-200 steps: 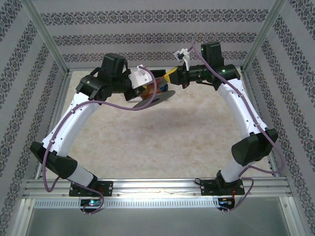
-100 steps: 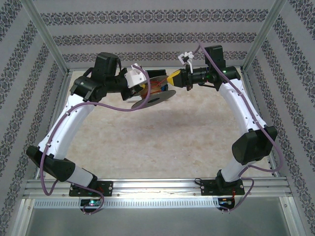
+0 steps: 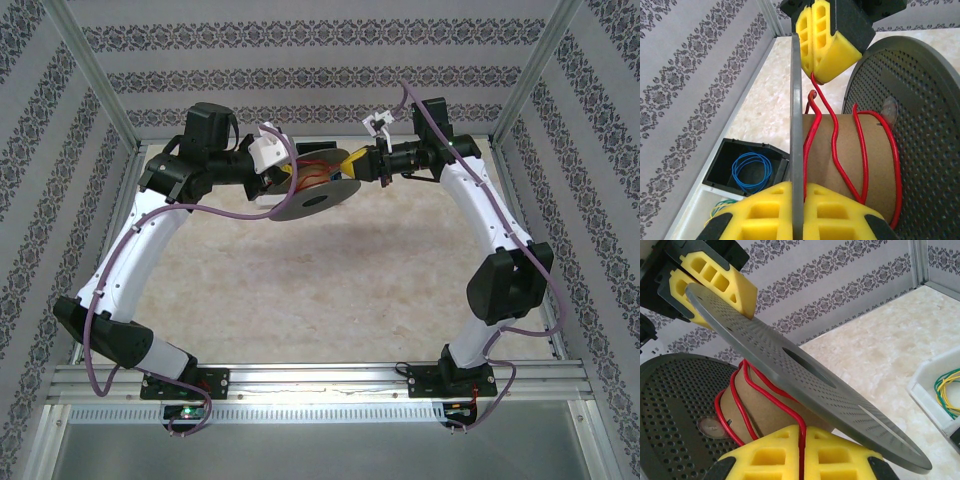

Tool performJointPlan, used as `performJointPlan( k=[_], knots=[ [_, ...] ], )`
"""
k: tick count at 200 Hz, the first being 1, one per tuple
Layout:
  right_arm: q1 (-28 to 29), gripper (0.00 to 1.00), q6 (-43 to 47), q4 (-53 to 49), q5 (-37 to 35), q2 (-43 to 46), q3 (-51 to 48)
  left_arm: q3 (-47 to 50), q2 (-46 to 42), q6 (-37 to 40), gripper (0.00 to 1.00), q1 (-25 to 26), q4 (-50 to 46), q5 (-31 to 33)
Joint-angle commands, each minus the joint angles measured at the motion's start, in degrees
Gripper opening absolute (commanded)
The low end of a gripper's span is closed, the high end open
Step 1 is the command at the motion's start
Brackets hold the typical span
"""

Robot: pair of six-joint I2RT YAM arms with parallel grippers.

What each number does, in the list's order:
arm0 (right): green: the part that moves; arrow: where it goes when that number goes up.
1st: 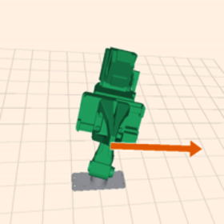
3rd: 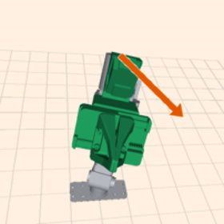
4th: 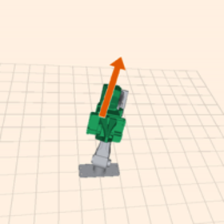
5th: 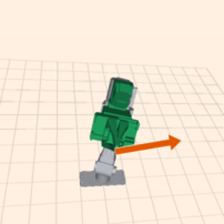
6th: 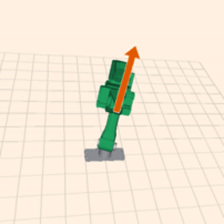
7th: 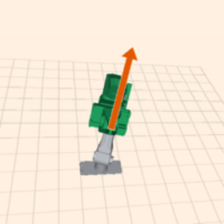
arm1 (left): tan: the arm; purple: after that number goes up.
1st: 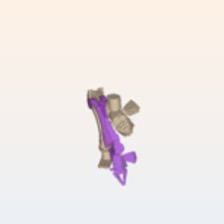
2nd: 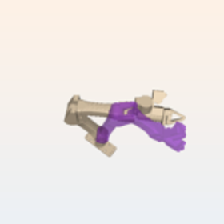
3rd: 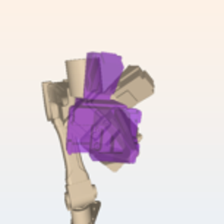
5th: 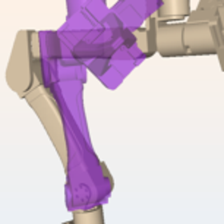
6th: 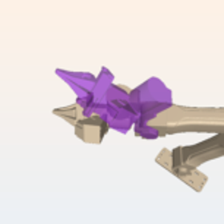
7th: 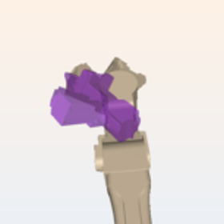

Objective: Wrap the cables

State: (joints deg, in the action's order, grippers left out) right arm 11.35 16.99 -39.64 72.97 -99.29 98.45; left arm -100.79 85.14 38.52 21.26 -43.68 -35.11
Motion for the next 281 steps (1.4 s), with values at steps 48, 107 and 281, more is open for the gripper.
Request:
performJointPlan(
  k=[48, 107, 281],
  knots=[
    [1.4, 0.00, 3.4, -3.2, -7.2, -2.9, 0.3, -0.9, -1.6, -5.1, 0.00, -0.4, 13.9, -8.7],
    [1.4, 0.09, -1.0, 1.6, -13.1, -0.6, -0.7, 1.6, -2.3, -7.1, 0.00, -0.4, 16.6, -7.6],
    [-1.0, 0.60, -11.1, 14.0, -25.0, 10.3, -4.9, 9.7, -2.0, -17.1, 0.00, -0.3, 15.3, 6.5]
  ],
)
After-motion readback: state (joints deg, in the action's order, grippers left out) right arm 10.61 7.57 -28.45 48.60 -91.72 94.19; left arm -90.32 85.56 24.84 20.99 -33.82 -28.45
